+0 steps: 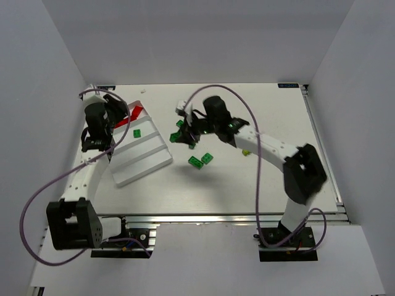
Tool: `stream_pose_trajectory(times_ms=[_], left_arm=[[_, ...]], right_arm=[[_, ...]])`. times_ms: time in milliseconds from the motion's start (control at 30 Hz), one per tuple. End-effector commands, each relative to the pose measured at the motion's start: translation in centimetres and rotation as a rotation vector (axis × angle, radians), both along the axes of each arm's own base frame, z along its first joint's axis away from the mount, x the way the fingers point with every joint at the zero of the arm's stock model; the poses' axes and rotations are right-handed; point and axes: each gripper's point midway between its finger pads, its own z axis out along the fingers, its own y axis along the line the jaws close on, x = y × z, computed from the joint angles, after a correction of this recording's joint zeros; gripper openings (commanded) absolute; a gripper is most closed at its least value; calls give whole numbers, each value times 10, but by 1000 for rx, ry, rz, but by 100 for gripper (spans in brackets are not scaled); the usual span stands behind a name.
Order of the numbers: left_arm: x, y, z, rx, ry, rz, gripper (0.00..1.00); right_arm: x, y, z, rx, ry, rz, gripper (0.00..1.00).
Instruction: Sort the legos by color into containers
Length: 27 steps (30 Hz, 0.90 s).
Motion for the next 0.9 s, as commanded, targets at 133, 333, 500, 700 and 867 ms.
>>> stream_pose_trajectory(times_ms=[133,333,500,700,867], left_arm=[[-80,-27,110,-31,-405,-108,75],[-104,-21,120,11,-474,-67,79],[-101,-32,117,14,-452,-105,79],[-97,-38,113,-4,-441,-136,79],[-101,-45,116,-8,-454,-174,79]], right_arm=[[116,73,-7,-180,-202,-139,0],[141,121,-44,-153,-318,-266,0],[162,144,-48,-69,-318,-375,0],[170,160,-57,-24,-322,-380,3],[172,167,-73,-27,-324,-380,25]])
